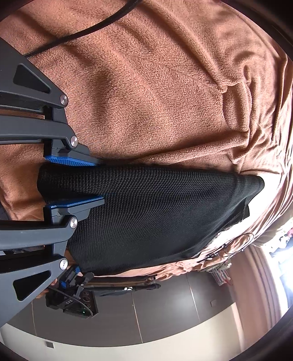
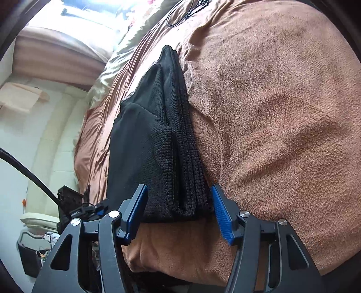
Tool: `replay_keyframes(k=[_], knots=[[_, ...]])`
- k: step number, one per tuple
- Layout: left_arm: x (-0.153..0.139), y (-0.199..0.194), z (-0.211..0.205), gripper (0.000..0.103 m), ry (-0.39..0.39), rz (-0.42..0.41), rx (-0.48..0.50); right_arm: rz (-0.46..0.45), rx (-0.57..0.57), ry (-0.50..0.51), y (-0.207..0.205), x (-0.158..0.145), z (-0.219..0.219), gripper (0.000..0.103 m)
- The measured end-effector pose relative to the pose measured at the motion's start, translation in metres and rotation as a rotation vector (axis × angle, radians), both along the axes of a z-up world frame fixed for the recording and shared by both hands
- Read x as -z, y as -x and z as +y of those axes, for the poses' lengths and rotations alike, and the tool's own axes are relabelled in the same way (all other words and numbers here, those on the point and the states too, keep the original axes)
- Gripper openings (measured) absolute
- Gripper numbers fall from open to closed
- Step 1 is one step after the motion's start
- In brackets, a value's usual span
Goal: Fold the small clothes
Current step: 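Close the left gripper on the end of the black shirt stack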
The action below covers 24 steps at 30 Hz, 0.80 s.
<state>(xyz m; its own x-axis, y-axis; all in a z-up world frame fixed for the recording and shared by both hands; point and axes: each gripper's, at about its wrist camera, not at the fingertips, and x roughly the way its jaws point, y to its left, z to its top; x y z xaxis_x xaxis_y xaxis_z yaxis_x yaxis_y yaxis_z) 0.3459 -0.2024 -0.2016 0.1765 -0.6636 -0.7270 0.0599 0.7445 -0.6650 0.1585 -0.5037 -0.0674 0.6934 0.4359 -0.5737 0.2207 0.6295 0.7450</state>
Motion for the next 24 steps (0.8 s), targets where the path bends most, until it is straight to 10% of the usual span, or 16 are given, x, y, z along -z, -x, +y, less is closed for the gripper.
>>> replay_keyframes(k=[12,24], knots=[[0.001,-0.012,-0.012,0.024,0.047,0.016,-0.011,0.007,0.033,-0.07,-0.012,0.008,-0.01,0.015],[-0.006,0.01,0.007,0.01,0.086,-0.011,-0.034,-0.018,0.074,-0.041,0.006,-0.003,0.009,0.011]])
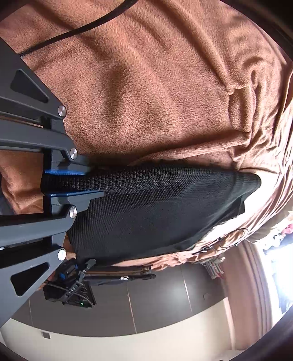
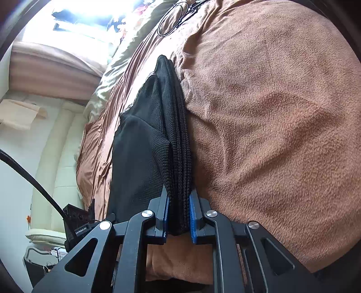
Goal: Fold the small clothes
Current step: 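Close the left gripper on the end of the black shirt stack, then open the left gripper and release the shirt stack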
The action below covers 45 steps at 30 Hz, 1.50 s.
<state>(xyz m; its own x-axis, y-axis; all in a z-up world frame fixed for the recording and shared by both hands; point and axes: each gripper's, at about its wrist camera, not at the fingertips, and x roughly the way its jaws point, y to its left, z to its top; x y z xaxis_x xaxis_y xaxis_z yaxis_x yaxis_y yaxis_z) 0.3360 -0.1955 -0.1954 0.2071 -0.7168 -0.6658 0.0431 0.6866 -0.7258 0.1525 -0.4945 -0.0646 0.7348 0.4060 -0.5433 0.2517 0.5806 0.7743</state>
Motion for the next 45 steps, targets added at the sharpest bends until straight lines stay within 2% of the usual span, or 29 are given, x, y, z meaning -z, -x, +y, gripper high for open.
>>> replay_keyframes(k=[5,10,21,31,35,37,38,39,40,41,42,45], knots=[[-0.019,-0.002,0.017,0.009,-0.014,-0.046,-0.02,-0.012,-0.033,-0.004,0.006,-0.006,0.016,0.011],[-0.024,0.007,0.04,0.008,-0.028,-0.056,-0.038,-0.03,-0.067,-0.006,0.011,-0.003,0.031,0.01],[-0.033,0.049,0.08,0.008,-0.055,-0.082,-0.073,-0.055,-0.126,-0.012,0.007,0.001,0.061,0.01],[-0.035,0.093,0.133,0.008,-0.054,-0.095,-0.165,-0.064,-0.229,0.011,-0.023,0.001,0.1,0.01],[-0.032,0.1,0.139,0.01,-0.049,-0.087,-0.174,-0.021,-0.247,0.082,-0.027,0.0,0.107,0.012],[-0.032,0.101,0.139,0.011,-0.079,-0.081,-0.178,-0.008,-0.236,0.123,-0.028,-0.003,0.106,0.013],[-0.033,0.101,0.138,0.013,-0.107,-0.087,-0.182,-0.006,-0.229,0.138,-0.028,-0.005,0.103,0.019],[-0.033,0.101,0.137,0.021,-0.128,-0.093,-0.182,-0.004,-0.221,0.149,-0.027,-0.006,0.1,0.032],[-0.034,0.101,0.138,0.027,-0.132,-0.097,-0.182,-0.006,-0.208,0.161,-0.027,-0.008,0.095,0.041],[-0.035,0.102,0.141,0.04,-0.132,-0.104,-0.183,-0.013,-0.191,0.179,-0.026,-0.011,0.089,0.059],[-0.037,0.102,0.142,0.049,-0.136,-0.119,-0.187,-0.022,-0.179,0.196,-0.025,-0.014,0.084,0.068],[-0.043,0.098,0.142,0.059,-0.162,-0.155,-0.188,-0.033,-0.17,0.239,-0.03,-0.024,0.074,0.069]])
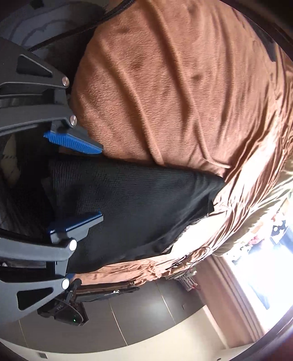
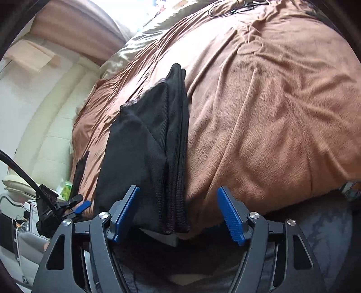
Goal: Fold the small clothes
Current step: 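Open the left gripper and release the shirt stack, then grasp the end of the folded shirt with both grippers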
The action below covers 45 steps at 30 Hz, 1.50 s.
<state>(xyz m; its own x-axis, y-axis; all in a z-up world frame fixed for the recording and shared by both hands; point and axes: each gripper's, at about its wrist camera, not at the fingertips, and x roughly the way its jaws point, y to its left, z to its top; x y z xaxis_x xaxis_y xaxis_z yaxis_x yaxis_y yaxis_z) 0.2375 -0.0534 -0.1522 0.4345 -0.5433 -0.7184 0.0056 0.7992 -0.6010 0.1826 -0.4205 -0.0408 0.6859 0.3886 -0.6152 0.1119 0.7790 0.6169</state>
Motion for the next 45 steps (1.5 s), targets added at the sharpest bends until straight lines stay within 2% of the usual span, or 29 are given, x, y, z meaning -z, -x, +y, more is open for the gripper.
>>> replay_keyframes(k=[2,4,6,8,11,15,18,21,25,27,29,32,38,45], knots=[[-0.002,-0.004,0.001,0.063,-0.016,-0.015,0.008,0.017,0.004,0.054,-0.01,-0.006,-0.002,0.069],[-0.005,-0.008,-0.002,0.073,-0.056,-0.036,0.017,0.056,0.005,0.144,-0.027,-0.011,0.001,0.069],[-0.007,-0.016,-0.008,0.087,-0.131,-0.057,0.022,0.082,0.022,0.242,-0.043,-0.016,0.013,0.069],[-0.008,-0.026,-0.014,0.089,-0.212,-0.071,0.024,0.089,0.032,0.331,-0.058,-0.022,0.016,0.069],[-0.005,-0.04,-0.019,0.09,-0.259,-0.06,0.035,0.065,-0.008,0.323,-0.081,-0.028,0.015,0.069],[-0.004,-0.06,-0.023,0.098,-0.317,-0.036,0.051,0.033,-0.046,0.271,-0.081,-0.016,-0.001,0.069],[-0.01,-0.077,-0.024,0.103,-0.356,-0.051,0.051,0.037,-0.055,0.349,-0.096,-0.017,-0.003,0.07],[-0.017,-0.095,-0.027,0.103,-0.375,-0.054,0.045,0.015,-0.109,0.376,-0.117,-0.03,-0.001,0.069],[-0.022,-0.119,-0.04,0.103,-0.412,-0.067,0.055,0.026,-0.107,0.371,-0.146,-0.04,-0.007,0.069],[-0.021,-0.128,-0.046,0.103,-0.372,-0.072,0.083,0.045,-0.086,0.355,-0.155,-0.044,-0.004,0.07],[-0.019,-0.138,-0.049,0.103,-0.301,-0.071,0.1,0.059,-0.08,0.324,-0.17,-0.042,-0.006,0.07],[-0.018,-0.152,-0.056,0.102,-0.3,-0.081,0.104,0.07,-0.089,0.286,-0.189,-0.039,-0.008,0.07],[-0.013,-0.178,-0.061,0.095,-0.285,-0.064,0.108,0.051,-0.135,0.228,-0.228,-0.031,-0.007,0.07],[0.004,-0.21,-0.053,0.076,-0.273,-0.012,0.086,0.033,-0.204,0.171,-0.264,-0.016,-0.004,0.07]])
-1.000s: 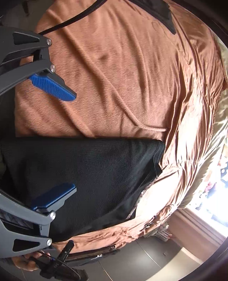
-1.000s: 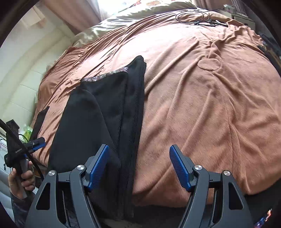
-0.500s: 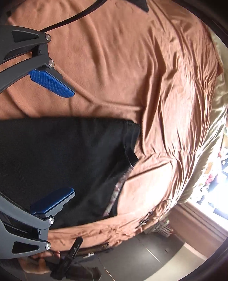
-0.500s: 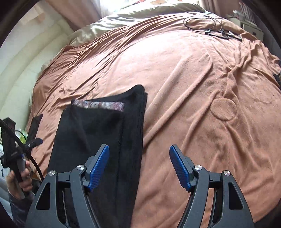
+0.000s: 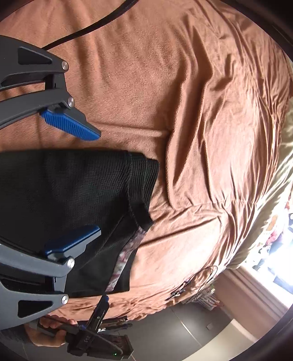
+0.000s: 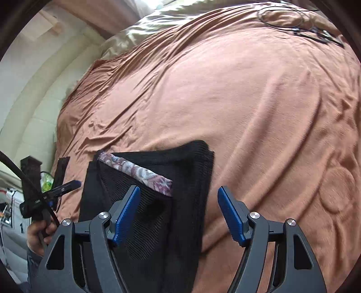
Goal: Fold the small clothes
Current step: 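Grasp the end of the folded shirt with both grippers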
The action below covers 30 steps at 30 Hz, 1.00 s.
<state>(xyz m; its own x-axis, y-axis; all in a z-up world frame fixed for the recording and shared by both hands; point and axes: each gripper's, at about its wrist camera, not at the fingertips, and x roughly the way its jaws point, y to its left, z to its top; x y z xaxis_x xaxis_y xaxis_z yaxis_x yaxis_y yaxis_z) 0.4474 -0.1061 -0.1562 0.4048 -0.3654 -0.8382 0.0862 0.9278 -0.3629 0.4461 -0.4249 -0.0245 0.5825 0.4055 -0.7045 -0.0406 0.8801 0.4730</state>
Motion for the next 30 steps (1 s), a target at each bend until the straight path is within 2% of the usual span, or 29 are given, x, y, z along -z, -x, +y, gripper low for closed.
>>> replay_keyframes(k=[4,7,9,11,15,22,25,27,30], knots=[[0.012,-0.013,0.007,0.071,0.02,0.027,-0.018,0.028,-0.033,0.005,-0.022,0.017,0.002,0.07],[0.023,-0.021,0.011,0.059,0.053,0.057,-0.018,0.03,-0.063,-0.022,-0.031,0.025,0.0,0.069],[0.03,-0.025,0.013,0.046,0.091,0.076,-0.012,0.031,-0.081,-0.054,-0.033,0.028,-0.004,0.069],[0.032,-0.028,0.014,0.041,0.123,0.072,-0.002,0.036,-0.101,-0.098,-0.034,0.03,-0.007,0.069],[0.037,-0.035,0.014,0.041,0.161,0.084,0.005,0.064,-0.143,-0.19,-0.039,0.039,-0.01,0.055],[0.041,-0.047,0.015,0.041,0.189,0.108,0.004,0.075,-0.17,-0.224,-0.054,0.053,-0.009,0.052],[0.042,-0.049,0.013,0.038,0.198,0.094,0.007,0.079,-0.155,-0.205,-0.058,0.054,-0.01,0.034],[0.04,-0.047,0.012,0.024,0.194,0.087,0.01,0.084,-0.141,-0.208,-0.056,0.054,-0.01,0.022],[0.031,-0.042,0.011,0.014,0.18,0.065,0.01,0.063,-0.13,-0.194,-0.047,0.043,-0.005,0.016]])
